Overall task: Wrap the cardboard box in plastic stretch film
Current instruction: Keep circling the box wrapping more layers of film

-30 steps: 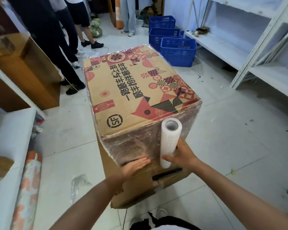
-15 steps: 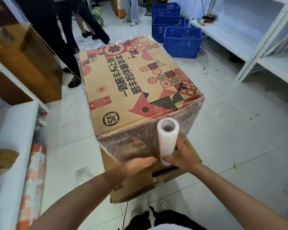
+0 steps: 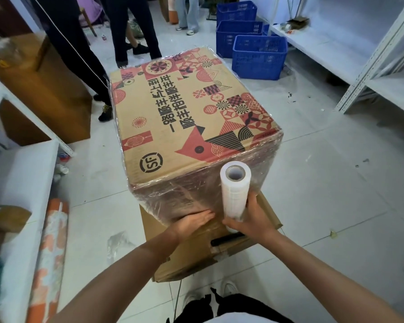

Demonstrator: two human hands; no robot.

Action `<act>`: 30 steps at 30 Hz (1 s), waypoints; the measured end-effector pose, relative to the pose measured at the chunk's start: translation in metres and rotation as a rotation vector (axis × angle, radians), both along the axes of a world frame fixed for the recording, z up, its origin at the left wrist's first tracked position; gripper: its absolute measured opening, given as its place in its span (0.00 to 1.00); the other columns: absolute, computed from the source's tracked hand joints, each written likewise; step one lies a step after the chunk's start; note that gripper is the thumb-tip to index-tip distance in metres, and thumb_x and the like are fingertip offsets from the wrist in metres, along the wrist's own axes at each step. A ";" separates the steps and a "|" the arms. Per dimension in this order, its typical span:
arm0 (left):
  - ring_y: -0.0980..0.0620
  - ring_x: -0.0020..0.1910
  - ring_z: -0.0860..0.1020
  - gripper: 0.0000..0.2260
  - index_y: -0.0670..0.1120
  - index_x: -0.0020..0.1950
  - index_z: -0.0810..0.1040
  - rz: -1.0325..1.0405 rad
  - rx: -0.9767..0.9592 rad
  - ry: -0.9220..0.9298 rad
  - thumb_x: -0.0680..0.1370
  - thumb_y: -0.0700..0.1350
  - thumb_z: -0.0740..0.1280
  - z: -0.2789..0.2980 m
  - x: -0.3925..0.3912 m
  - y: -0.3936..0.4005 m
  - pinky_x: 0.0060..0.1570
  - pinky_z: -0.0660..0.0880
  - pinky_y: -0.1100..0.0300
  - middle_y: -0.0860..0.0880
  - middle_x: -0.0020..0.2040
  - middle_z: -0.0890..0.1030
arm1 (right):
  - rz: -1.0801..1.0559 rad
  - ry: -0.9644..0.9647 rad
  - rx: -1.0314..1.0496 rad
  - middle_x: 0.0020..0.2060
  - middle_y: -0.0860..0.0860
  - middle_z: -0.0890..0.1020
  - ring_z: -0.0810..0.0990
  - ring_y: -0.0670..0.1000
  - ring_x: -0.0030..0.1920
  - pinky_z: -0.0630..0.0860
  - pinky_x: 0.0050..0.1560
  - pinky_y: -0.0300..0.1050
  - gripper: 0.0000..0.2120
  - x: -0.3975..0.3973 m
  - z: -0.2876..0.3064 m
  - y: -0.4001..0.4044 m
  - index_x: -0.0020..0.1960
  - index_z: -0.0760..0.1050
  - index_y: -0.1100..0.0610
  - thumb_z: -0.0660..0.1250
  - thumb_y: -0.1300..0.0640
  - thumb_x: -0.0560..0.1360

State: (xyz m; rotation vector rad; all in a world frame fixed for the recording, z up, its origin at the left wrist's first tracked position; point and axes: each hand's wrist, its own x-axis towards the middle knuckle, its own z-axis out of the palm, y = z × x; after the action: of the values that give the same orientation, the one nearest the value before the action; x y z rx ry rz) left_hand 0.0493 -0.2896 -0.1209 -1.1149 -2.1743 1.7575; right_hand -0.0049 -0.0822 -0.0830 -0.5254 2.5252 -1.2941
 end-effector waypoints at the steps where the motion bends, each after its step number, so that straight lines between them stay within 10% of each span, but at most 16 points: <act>1: 0.48 0.75 0.52 0.23 0.37 0.76 0.46 0.061 0.001 -0.218 0.83 0.37 0.50 -0.011 0.001 0.004 0.71 0.42 0.61 0.42 0.77 0.50 | 0.045 -0.015 0.006 0.56 0.46 0.72 0.73 0.48 0.58 0.73 0.52 0.41 0.37 -0.002 0.001 0.002 0.63 0.59 0.52 0.79 0.50 0.64; 6: 0.44 0.75 0.56 0.23 0.36 0.75 0.55 0.124 0.333 -0.325 0.81 0.40 0.55 0.018 0.011 0.019 0.73 0.48 0.51 0.40 0.75 0.59 | 0.237 -0.005 0.072 0.66 0.50 0.72 0.71 0.49 0.64 0.72 0.62 0.44 0.40 -0.012 0.008 0.004 0.72 0.57 0.52 0.75 0.48 0.68; 12: 0.46 0.75 0.54 0.29 0.36 0.75 0.45 0.003 0.180 -0.085 0.80 0.42 0.57 0.059 0.009 -0.012 0.72 0.49 0.53 0.42 0.77 0.55 | 0.301 -0.071 0.034 0.62 0.41 0.69 0.67 0.42 0.62 0.67 0.57 0.34 0.40 -0.019 0.012 0.005 0.73 0.56 0.51 0.75 0.50 0.69; 21: 0.44 0.76 0.51 0.25 0.31 0.72 0.40 -0.045 0.014 0.017 0.76 0.34 0.43 0.056 0.004 -0.033 0.73 0.50 0.51 0.40 0.77 0.50 | 0.344 -0.020 0.039 0.66 0.49 0.72 0.71 0.52 0.66 0.73 0.63 0.54 0.37 -0.040 0.019 0.004 0.71 0.61 0.53 0.76 0.52 0.68; 30: 0.48 0.75 0.55 0.29 0.40 0.76 0.52 -0.015 0.182 0.015 0.78 0.46 0.59 0.067 0.009 -0.015 0.72 0.46 0.49 0.45 0.76 0.58 | 0.312 -0.014 0.066 0.64 0.47 0.74 0.73 0.52 0.64 0.74 0.63 0.55 0.40 -0.046 0.008 0.016 0.71 0.61 0.51 0.77 0.48 0.65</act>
State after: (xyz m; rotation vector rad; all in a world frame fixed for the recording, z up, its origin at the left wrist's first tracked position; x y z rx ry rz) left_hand 0.0582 -0.3045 -0.0538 -1.0672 -2.2571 1.5208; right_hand -0.0506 -0.0662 -0.0748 -0.8512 2.3461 -1.0925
